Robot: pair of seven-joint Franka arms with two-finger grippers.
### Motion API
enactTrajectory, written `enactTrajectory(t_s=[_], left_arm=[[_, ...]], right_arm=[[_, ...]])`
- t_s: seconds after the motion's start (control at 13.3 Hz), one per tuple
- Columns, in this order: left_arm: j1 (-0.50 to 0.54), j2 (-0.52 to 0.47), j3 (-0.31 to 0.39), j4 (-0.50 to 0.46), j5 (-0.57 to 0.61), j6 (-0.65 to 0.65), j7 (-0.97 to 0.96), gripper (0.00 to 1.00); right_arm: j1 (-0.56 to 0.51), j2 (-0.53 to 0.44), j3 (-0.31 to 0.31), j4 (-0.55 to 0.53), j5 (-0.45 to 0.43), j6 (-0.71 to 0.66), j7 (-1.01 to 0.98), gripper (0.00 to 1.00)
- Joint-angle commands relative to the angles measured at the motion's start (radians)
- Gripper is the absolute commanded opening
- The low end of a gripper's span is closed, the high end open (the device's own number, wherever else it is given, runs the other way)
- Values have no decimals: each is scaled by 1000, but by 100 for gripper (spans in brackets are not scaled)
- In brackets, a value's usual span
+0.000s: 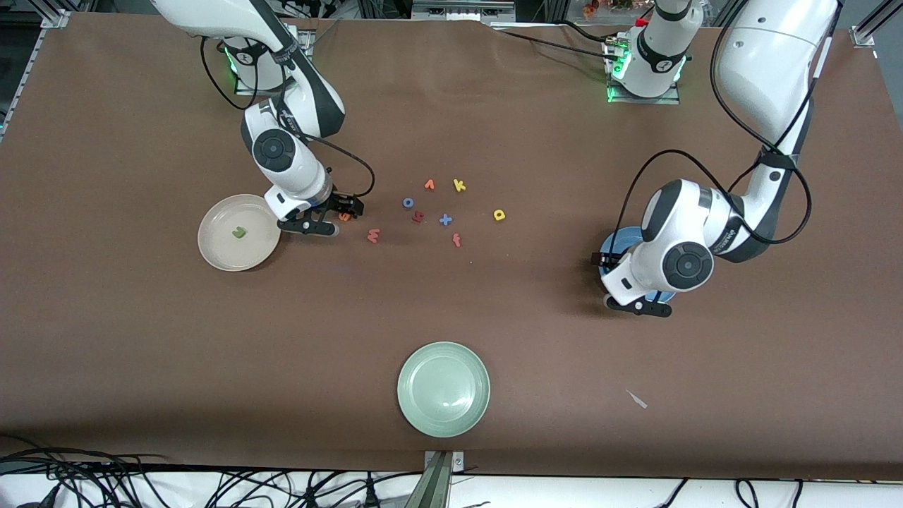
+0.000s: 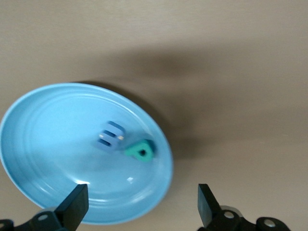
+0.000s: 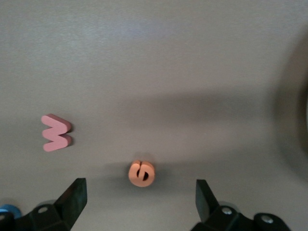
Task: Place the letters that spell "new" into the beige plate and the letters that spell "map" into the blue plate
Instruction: 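Grasp the yellow D and orange 6 with the left and right grippers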
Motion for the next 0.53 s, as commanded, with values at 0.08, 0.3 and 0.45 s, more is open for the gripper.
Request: enactTrajectory(t_s=[0.08,0.3,0.45], left_arm=[[-3,-52,-121,-26,15,-38,-239,99],[-10,-38,-213,-55,17,-19,-421,95],[-45,-26,-222,-71,17,36,-525,94]], right_arm=[[19,-1,1,-59,0,107,14,100],[43,14,0,-79,-13,139,11,100],[43,29,-2,-79,-23,141,5,97]])
